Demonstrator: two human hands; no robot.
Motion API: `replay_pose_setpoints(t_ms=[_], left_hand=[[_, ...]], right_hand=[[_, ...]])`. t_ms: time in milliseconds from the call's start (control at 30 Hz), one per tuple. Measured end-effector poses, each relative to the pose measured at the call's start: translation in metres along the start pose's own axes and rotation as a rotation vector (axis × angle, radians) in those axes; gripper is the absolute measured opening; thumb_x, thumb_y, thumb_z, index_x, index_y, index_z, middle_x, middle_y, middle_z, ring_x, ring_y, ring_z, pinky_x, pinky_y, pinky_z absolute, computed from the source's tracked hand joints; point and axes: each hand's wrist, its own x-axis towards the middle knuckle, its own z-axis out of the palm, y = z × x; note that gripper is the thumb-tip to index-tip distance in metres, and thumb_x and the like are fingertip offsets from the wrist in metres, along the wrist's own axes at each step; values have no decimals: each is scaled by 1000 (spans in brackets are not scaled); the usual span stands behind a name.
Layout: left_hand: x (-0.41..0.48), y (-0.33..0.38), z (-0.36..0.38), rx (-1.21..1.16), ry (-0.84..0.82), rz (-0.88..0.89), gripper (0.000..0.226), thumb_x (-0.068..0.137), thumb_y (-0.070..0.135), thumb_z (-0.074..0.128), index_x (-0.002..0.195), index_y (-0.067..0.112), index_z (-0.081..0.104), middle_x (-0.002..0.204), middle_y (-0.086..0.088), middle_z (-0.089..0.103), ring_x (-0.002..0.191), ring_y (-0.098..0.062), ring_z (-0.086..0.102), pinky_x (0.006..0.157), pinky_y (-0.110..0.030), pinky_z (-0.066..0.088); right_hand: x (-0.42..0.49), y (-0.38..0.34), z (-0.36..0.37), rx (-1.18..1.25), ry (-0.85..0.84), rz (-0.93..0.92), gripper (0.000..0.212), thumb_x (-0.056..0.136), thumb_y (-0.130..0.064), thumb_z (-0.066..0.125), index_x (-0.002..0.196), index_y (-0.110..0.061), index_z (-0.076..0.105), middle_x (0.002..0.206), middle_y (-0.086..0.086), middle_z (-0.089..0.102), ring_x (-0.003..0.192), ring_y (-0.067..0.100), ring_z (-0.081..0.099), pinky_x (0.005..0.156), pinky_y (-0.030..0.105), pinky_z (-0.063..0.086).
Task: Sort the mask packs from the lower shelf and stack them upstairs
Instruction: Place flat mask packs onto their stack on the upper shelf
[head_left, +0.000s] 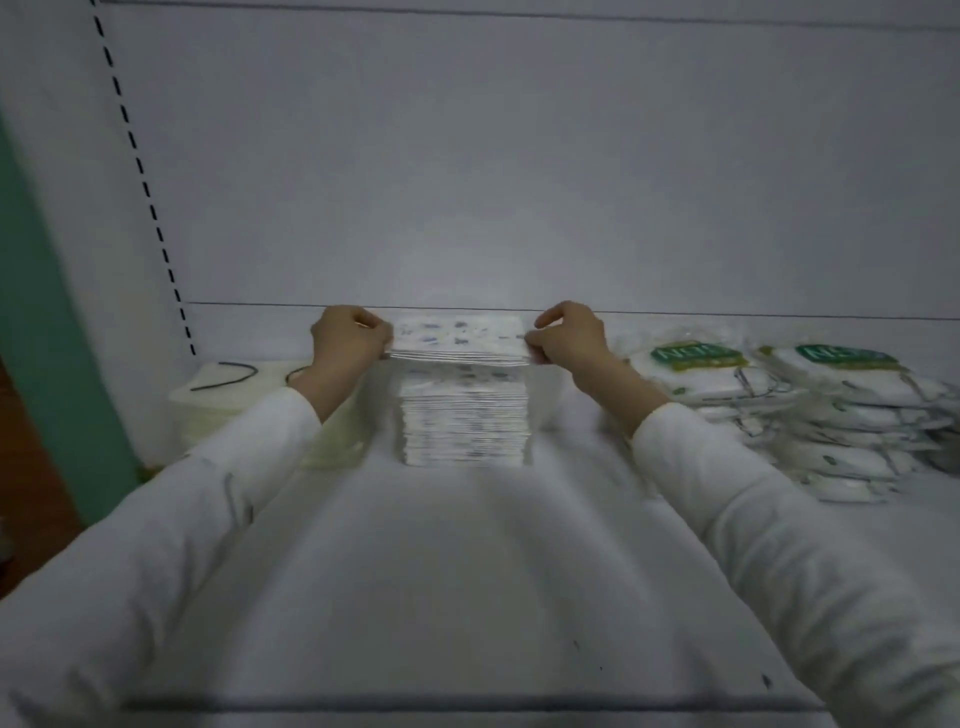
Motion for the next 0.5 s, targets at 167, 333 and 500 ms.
replay_pose_setpoints(t_ms=[167, 333, 500], left_hand=[[20, -18, 12, 43, -194, -100, 8, 77, 4, 62, 78, 0, 69, 78, -13, 68, 73, -23, 67, 86, -34, 55], [19, -19, 16, 208, -277, -67, 16, 76, 6, 61, 60, 5, 65, 45, 4, 58, 61, -16, 58, 69, -23, 48], [16, -18, 19, 297, -290, -10, 19, 84, 13, 59, 88, -2, 71, 86, -12, 66, 81, -24, 58, 73, -28, 43]], right_hand=[[15, 17, 12, -85, 12, 52, 21, 77, 3, 61, 60, -9, 61, 60, 5, 61, 62, 23, 63, 79, 42, 59], [15, 24, 21, -174, 5, 21, 9, 78, -11, 67, 83, -4, 70, 68, 5, 64, 69, 20, 63, 83, 36, 57], [13, 22, 26, -279, 6, -1, 9, 80, -18, 66, 84, -10, 67, 94, 10, 67, 82, 24, 64, 82, 33, 55]])
